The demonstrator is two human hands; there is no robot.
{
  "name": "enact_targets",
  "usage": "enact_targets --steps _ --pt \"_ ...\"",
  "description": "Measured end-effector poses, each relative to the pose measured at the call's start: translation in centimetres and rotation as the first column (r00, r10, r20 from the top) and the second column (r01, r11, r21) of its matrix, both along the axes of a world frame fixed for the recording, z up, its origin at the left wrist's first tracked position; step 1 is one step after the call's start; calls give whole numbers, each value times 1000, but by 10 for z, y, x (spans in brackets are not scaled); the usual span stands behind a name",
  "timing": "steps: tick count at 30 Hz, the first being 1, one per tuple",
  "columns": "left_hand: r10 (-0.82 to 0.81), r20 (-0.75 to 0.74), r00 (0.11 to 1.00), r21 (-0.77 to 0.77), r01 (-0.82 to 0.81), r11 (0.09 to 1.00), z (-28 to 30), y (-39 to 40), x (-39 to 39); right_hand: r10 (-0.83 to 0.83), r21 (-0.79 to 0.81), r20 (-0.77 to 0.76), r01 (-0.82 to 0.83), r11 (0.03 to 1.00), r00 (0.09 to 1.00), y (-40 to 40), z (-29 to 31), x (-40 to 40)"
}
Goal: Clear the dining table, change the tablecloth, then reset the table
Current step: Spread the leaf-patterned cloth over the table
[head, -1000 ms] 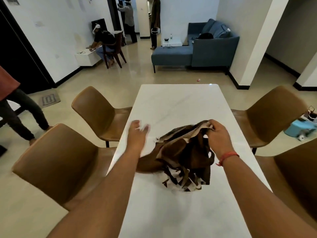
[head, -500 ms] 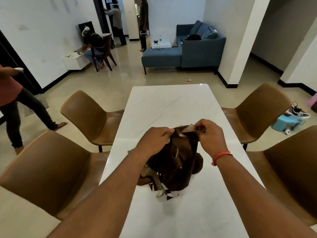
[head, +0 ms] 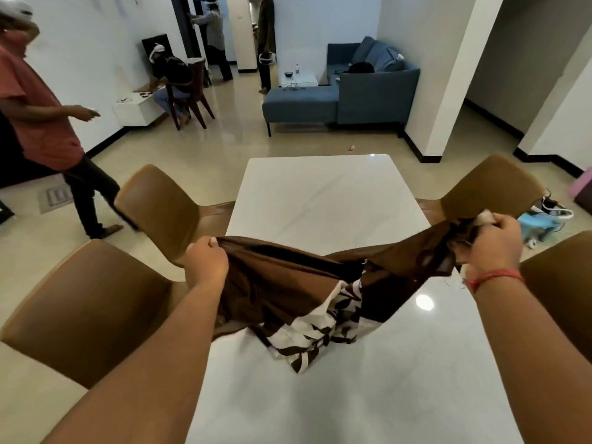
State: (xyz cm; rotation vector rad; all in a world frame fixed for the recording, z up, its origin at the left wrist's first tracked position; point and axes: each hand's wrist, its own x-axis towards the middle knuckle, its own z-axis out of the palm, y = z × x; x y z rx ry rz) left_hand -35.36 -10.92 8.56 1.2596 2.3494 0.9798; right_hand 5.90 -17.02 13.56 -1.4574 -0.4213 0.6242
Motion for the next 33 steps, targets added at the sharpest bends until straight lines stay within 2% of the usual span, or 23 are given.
enact_targets --steps 2,3,6,8,9,11,13,14,16,18,19,21,23,26,30,31,33 --pt "8 -20 1000 49 -7 999 1 -1 8 57 73 13 -58 996 998 3 8 -18" --pt "34 30 999 90 -37 995 6 -1 9 20 105 41 -25 994 999 2 15 -21" --pt "200 240 950 178 -245 953 29 4 -9 -72 250 -89 92 964 993 2 22 0" --pt "240 219 946 197 -284 938 37 8 -25 -77 174 58 66 982 995 5 20 16" --pt "192 179 965 205 -228 952 40 9 -24 -35 108 184 16 994 982 10 14 23" --pt "-23 123 992 221 -4 975 49 7 -3 63 -84 391 -33 996 918 17 10 22" --pt "-335 94 937 219 309 925 59 4 35 356 -298 508 -227 927 784 12 11 -11" --pt "-501 90 860 211 475 854 64 3 53 488 -383 556 -313 869 673 10 9 -35" --pt "-758 124 640 149 743 652 69 4 80 698 -468 530 -519 715 482 2 5 -94" --pt "-865 216 454 47 880 473 79 1 97 865 -546 447 -696 466 228 -1 -3 -125" --pt "-886 236 399 6 911 412 85 -1 102 899 -569 398 -720 397 180 0 -7 -134" --pt "-918 175 356 -49 934 353 100 -2 104 912 -548 335 -738 394 238 4 -8 -132" --pt "-930 33 366 -97 927 362 114 3 93 898 -537 344 -727 427 274 4 -3 -120" --pt "-861 -132 491 -128 853 506 115 18 54 891 -696 430 -575 429 144 8 4 -83" --pt "-544 -182 819 27 557 830 89 25 -6 942 -895 333 -327 302 -44 17 13 -40" --pt "-450 -219 866 75 475 877 81 24 -19 952 -929 294 -259 264 -86 19 16 -32" --pt "-307 -252 918 158 352 923 69 21 -36 953 -954 279 -149 260 -122 25 29 -15"
